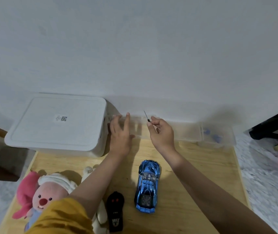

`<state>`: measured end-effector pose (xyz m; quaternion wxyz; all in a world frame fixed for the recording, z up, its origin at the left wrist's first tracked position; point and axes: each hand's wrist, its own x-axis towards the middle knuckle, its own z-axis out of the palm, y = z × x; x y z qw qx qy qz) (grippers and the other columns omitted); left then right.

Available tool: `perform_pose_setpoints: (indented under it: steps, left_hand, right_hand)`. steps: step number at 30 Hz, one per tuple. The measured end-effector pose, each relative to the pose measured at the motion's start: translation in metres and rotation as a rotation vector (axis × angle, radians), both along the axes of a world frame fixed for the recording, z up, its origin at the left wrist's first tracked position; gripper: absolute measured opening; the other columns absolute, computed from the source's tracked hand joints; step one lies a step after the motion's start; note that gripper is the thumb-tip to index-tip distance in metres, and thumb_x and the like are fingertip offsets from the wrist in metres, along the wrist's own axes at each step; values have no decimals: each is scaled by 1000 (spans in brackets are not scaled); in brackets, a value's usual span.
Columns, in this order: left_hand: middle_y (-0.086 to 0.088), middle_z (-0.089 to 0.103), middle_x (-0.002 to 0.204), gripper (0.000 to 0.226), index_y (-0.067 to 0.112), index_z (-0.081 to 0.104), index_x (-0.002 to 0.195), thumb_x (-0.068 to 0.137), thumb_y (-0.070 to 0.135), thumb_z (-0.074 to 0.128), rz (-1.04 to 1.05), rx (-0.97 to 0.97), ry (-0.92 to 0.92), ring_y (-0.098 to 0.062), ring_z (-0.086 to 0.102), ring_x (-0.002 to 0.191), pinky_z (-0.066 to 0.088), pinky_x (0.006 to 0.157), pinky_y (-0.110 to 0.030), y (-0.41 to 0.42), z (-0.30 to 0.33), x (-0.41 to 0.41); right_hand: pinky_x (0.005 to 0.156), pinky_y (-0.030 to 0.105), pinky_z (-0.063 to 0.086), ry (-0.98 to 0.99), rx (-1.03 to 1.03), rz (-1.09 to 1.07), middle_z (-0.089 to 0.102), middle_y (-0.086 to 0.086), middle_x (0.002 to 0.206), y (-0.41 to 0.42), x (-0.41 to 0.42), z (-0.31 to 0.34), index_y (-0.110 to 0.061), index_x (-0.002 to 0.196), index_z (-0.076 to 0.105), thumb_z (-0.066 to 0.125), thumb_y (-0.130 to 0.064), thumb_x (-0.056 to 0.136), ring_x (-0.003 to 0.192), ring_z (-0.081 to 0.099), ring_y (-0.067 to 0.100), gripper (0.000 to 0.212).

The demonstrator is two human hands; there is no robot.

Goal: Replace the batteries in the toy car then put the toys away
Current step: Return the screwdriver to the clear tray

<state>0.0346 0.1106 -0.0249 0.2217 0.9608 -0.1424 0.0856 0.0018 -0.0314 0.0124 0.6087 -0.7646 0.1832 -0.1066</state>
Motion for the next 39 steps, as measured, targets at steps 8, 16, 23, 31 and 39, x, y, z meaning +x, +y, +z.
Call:
perform_pose_setpoints:
  steps: [8, 16, 23, 31, 39]
  left_hand:
    - [-28, 29, 144, 93, 10, 26, 148, 73, 9, 80, -43, 43, 35, -44, 22, 137, 34, 105, -49, 3, 1, 9]
    - [-27, 30, 143, 98, 12, 26, 148, 68, 3, 82, -14, 51, 45, -41, 19, 137, 28, 103, -40, 1, 1, 10]
    - [-25, 27, 142, 89, 10, 30, 146, 71, 5, 77, -16, 11, 35, -38, 14, 135, 36, 101, -50, 2, -5, 6]
    - [-30, 43, 130, 54, 4, 53, 123, 78, 17, 78, 1, 12, 39, -39, 29, 123, 51, 81, -51, 3, -8, -1]
    - [-21, 37, 133, 38, 6, 49, 126, 89, 8, 58, -91, -11, 190, -34, 33, 127, 41, 102, -44, 10, -18, -6]
  right_hand:
    - [87, 36, 38, 119, -683, 201, 57, 1, 101, -3, 11, -34, -18, 96, 73, 67, -28, 85, 101, 48, 23, 16]
    - [85, 36, 32, 133, -713, 136, 56, 4, 97, 0, 19, -40, -18, 95, 74, 66, -30, 85, 99, 47, 26, 17]
    - [81, 36, 42, -222, -698, -80, 58, 7, 93, -13, 3, -26, -12, 95, 67, 70, -14, 82, 89, 52, 25, 13]
    - [104, 31, 33, -15, -803, 463, 57, 4, 133, -20, 12, -25, -14, 130, 56, 53, -14, 94, 125, 46, 22, 36]
    - [94, 41, 51, -16, -890, 472, 61, 9, 129, -13, 0, -45, -10, 114, 68, 61, 5, 85, 122, 54, 30, 34]
